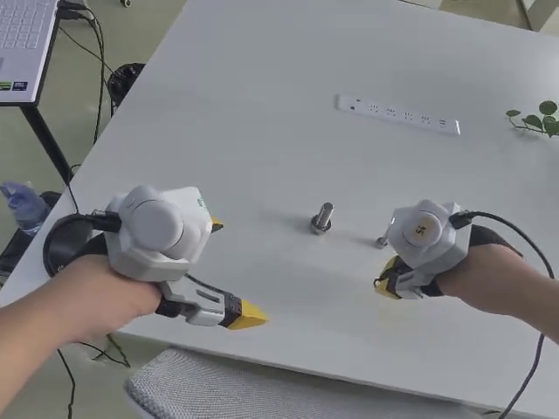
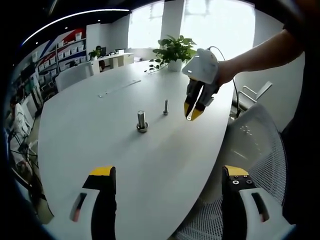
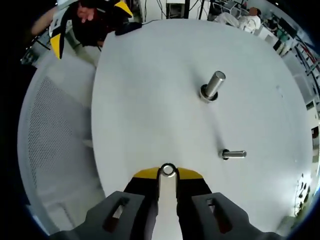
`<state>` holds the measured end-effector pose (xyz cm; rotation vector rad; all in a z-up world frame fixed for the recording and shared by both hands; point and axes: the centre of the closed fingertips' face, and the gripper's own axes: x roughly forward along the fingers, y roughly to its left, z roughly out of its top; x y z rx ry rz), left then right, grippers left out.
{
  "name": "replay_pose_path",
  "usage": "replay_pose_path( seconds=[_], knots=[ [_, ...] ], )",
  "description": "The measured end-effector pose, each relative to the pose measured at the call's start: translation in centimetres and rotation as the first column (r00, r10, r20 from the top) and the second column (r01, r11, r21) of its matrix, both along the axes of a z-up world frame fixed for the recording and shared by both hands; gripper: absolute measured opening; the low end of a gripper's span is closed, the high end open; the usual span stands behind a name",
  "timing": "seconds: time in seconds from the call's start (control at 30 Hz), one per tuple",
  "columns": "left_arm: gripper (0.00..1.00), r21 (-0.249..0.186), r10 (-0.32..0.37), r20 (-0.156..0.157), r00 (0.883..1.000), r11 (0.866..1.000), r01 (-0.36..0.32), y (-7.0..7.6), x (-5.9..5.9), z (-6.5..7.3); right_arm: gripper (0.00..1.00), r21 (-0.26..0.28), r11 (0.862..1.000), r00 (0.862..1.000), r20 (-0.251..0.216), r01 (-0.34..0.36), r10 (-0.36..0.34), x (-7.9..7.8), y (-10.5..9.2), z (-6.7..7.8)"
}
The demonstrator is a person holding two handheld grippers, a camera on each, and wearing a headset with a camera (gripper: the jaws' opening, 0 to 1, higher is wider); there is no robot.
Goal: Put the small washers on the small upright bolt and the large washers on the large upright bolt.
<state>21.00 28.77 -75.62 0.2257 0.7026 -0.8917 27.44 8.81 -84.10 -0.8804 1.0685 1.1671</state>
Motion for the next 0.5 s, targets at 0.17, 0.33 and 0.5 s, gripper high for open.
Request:
replay_pose_path(
  seconds=[0.17, 0.33, 0.5],
  knots=[
    [0.87, 0.001, 0.015, 0.01, 1.0, 1.0, -0.015, 0.2, 0.3, 0.2, 0.12, -0.005, 1.0, 1.0, 0.002, 0.017, -0.017, 0.7, -1.0, 0.2],
    [0.87, 0.013, 0.013, 0.004, 1.0, 1.0, -0.013, 0.1, 0.4, 0.0, 0.12, -0.008, 1.0, 1.0, 0.012, 0.028, -0.028, 1.8, -1.9, 0.3],
    [0.87, 0.015, 0.017, 0.002, 1.0, 1.0, -0.017, 0.0, 0.6, 0.0, 0.12, -0.004, 0.999, 0.999, 0.021, 0.046, -0.046, 3.0, -2.5, 0.8]
  ],
)
